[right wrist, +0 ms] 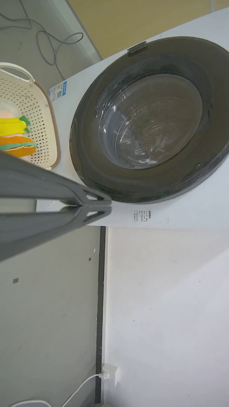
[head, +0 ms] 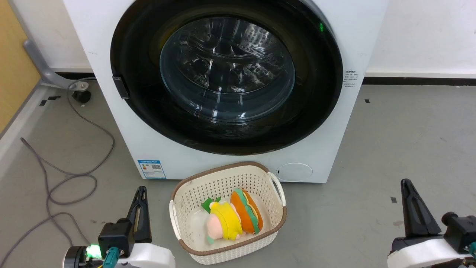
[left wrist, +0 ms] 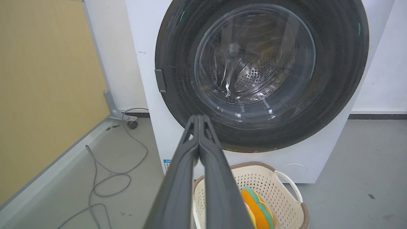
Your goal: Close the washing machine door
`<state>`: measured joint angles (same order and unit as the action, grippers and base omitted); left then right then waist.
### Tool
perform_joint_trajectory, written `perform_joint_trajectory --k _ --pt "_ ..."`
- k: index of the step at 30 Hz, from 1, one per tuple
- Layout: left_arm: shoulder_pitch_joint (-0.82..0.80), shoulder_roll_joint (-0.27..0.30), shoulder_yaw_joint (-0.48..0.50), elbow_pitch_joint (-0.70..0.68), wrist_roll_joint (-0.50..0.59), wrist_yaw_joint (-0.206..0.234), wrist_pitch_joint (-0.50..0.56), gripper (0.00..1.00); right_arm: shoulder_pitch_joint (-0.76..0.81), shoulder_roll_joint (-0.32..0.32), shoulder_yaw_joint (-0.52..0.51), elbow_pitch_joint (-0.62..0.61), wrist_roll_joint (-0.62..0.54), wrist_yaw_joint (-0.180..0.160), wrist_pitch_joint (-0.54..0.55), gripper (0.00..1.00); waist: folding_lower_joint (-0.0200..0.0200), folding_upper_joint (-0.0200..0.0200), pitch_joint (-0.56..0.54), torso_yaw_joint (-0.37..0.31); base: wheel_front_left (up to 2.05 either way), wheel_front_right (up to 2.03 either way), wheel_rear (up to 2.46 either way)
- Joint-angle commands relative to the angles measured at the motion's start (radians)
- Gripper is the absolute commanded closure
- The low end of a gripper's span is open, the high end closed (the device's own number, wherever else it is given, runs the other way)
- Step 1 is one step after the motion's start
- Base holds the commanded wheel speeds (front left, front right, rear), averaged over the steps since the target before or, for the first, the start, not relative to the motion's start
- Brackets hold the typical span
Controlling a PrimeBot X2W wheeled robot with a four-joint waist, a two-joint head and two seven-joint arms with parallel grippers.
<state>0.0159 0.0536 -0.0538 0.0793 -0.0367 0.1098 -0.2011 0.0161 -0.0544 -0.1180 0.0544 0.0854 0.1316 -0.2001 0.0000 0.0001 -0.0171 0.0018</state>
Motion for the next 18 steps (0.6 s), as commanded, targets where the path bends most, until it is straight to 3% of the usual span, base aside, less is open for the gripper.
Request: perform_joint_trajectory --k 1,18 --pt "-0.004 0.000 0.002 -0.006 0.008 -0.006 0.008 1.00 -0.004 0.001 0.005 -0.007 -0.010 0.000 0.007 1.00 0.0000 -0.0001 0.000 0.000 0.00 0.00 0.00" --pt "-0.006 0.000 0.012 -0.020 0.014 -0.026 0.045 1.00 -0.006 0.002 0.027 -0.016 -0.024 0.000 0.043 1.00 0.0000 -0.0001 0.003 0.000 0.00 0.00 0.00"
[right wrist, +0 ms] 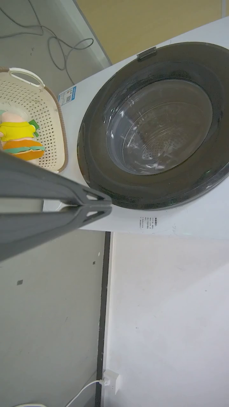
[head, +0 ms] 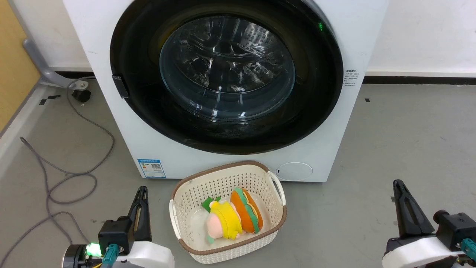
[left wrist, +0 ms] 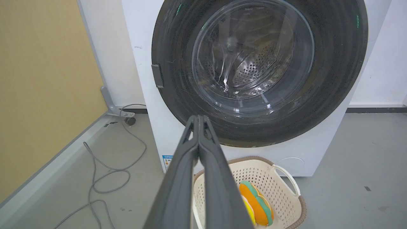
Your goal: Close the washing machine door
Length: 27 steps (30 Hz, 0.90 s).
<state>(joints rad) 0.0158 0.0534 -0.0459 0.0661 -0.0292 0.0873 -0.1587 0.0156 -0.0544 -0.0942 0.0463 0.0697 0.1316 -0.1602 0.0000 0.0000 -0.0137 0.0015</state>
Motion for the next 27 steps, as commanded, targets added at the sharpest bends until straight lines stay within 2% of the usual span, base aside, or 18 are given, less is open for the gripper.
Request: perform_joint_trajectory --k 1,27 --pt "-0.006 0.000 0.005 -0.008 0.007 -0.005 0.005 1.00 -0.006 0.002 0.004 -0.008 -0.009 0.000 0.006 1.00 0.0000 0.0000 0.000 0.000 0.00 0.00 0.00" --pt "-0.009 -0.001 0.019 -0.028 0.014 -0.033 0.058 1.00 -0.009 0.003 0.035 -0.022 -0.030 -0.001 0.059 1.00 0.0000 0.0000 0.005 -0.001 0.00 0.00 0.00"
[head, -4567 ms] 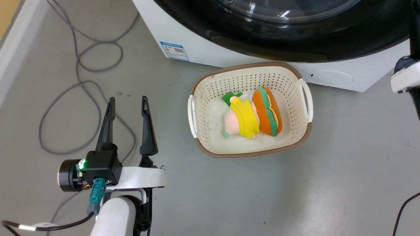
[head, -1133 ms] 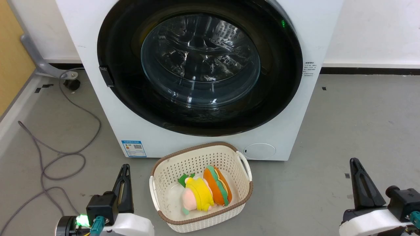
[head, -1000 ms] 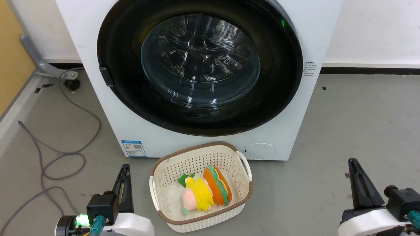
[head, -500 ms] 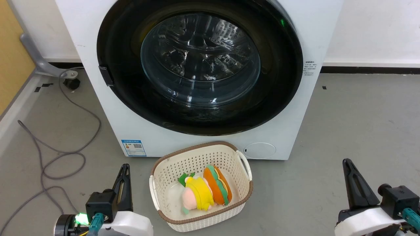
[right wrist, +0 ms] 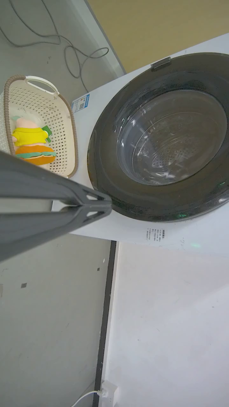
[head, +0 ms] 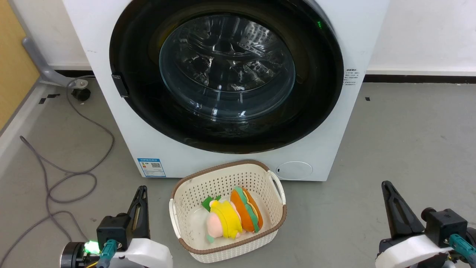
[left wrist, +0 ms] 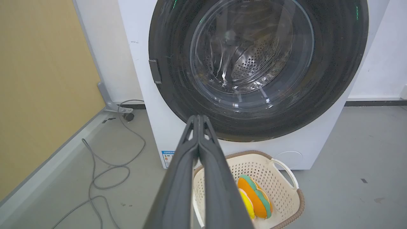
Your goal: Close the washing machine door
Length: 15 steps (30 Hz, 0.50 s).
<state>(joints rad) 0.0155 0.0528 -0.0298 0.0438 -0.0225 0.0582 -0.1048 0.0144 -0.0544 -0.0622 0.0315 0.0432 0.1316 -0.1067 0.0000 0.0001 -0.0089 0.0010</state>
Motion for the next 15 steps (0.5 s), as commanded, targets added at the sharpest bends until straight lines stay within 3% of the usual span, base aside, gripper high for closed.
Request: perform_joint_trajectory --k 1,15 --pt "-0.009 -0.001 0.003 -0.006 0.008 -0.005 0.006 1.00 -0.008 0.003 0.004 -0.007 -0.004 -0.001 0.008 1.00 0.0000 -0.0001 0.000 0.000 0.00 0.00 0.00" --pt "-0.011 -0.001 0.011 -0.016 0.012 -0.019 0.033 1.00 -0.010 0.003 0.020 -0.014 -0.015 -0.001 0.034 1.00 0.0000 -0.0001 0.003 0.000 0.00 0.00 0.00"
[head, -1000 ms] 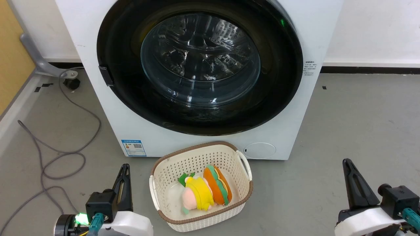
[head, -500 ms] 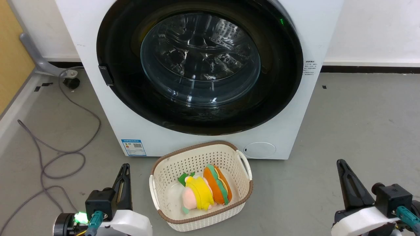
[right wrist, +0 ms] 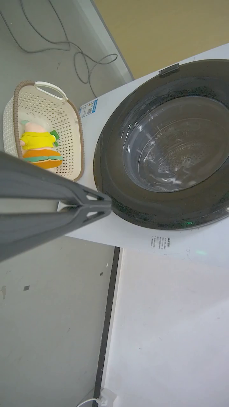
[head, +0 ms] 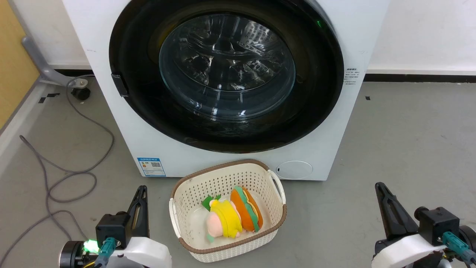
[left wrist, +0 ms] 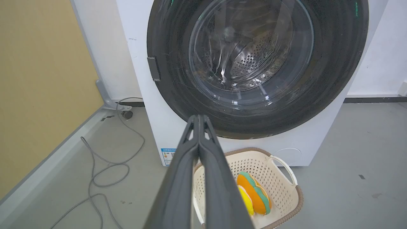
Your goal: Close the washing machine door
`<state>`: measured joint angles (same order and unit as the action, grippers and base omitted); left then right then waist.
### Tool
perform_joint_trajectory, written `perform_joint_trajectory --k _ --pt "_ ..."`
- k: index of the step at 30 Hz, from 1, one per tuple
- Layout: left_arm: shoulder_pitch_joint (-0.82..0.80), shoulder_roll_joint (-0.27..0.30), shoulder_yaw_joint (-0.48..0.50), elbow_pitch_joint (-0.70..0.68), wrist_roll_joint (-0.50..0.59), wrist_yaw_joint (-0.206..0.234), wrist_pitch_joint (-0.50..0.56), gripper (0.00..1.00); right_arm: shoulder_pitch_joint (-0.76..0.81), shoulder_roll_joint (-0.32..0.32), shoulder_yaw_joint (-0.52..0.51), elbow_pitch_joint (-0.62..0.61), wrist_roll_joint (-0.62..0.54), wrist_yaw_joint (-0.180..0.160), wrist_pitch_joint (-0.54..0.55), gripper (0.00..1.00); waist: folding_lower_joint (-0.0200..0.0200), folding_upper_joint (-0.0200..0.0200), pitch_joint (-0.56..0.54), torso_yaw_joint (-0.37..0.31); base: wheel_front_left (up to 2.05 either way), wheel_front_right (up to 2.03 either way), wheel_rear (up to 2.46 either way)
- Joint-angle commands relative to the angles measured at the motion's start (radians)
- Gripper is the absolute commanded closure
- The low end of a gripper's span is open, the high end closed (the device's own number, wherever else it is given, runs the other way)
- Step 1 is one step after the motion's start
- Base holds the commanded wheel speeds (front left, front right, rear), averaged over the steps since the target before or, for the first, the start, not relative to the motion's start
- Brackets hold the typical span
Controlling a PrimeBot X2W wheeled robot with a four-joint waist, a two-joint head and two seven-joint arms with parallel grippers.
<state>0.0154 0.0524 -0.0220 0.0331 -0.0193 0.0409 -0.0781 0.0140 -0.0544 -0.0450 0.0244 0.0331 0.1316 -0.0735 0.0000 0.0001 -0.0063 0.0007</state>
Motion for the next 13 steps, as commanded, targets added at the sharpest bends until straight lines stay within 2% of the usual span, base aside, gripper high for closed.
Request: perform_joint_trajectory --k 1,13 --pt "-0.011 -0.001 0.004 -0.007 0.009 -0.004 0.010 1.00 -0.010 0.003 0.005 -0.008 -0.006 -0.001 0.005 1.00 0.0000 -0.0001 0.000 0.000 0.00 0.00 0.00" --pt "-0.013 -0.001 0.010 -0.016 0.013 -0.016 0.033 1.00 -0.011 0.003 0.018 -0.013 -0.015 -0.001 0.028 1.00 0.0000 -0.0001 0.002 0.000 0.00 0.00 0.00"
